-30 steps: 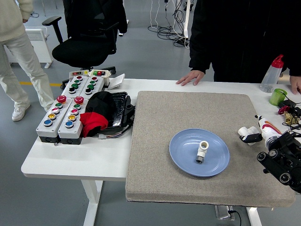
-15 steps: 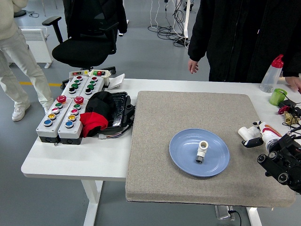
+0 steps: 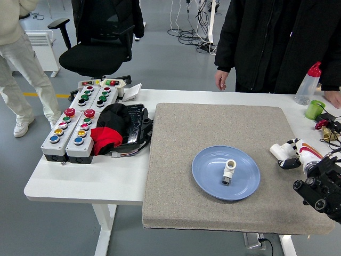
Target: Pick pipe place plate twice
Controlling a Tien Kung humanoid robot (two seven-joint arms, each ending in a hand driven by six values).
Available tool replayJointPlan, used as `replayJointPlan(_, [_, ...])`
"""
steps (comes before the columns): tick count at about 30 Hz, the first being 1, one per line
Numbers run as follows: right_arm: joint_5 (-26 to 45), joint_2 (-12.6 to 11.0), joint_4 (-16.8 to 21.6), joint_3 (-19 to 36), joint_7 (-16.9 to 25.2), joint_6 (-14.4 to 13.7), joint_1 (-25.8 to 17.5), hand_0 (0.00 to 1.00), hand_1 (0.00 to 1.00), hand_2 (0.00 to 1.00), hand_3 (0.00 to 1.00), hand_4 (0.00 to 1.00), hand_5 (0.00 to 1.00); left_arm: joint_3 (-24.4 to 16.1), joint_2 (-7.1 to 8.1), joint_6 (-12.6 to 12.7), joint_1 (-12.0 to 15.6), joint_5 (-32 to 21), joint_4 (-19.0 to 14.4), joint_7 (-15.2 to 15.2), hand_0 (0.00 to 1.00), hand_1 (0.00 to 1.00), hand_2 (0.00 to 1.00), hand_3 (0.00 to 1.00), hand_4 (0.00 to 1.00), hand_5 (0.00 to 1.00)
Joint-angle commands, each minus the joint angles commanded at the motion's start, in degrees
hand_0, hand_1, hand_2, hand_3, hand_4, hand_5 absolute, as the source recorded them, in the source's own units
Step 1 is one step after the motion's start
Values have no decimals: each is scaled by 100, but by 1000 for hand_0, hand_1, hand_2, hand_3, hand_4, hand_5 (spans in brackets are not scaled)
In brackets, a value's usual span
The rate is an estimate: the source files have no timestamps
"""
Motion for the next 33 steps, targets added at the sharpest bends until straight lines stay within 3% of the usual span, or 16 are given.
replayJointPlan(11, [173, 36, -79, -166, 230, -153, -48, 570, 639, 624, 772, 707, 223, -61, -8, -28, 19, 85, -9, 22, 681, 706, 737, 671, 518, 998])
replayJointPlan(29, [185, 2, -80, -16, 231, -204, -17, 540, 619, 612, 760, 683, 209, -9, 24, -10, 28, -13, 4, -15, 681, 707, 738, 672, 518, 998])
replayJointPlan(30, [168, -4, -72, 1, 232, -207, -18, 482, 575, 591, 750, 662, 199, -9, 24, -10, 30, -15, 4, -15, 682, 707, 738, 673, 519, 998])
replayJointPlan(33, [81, -32, -32, 108, 238, -207, -25, 482, 575, 591, 750, 662, 199, -16, 24, -7, 41, -17, 4, -14, 682, 707, 738, 673, 519, 998])
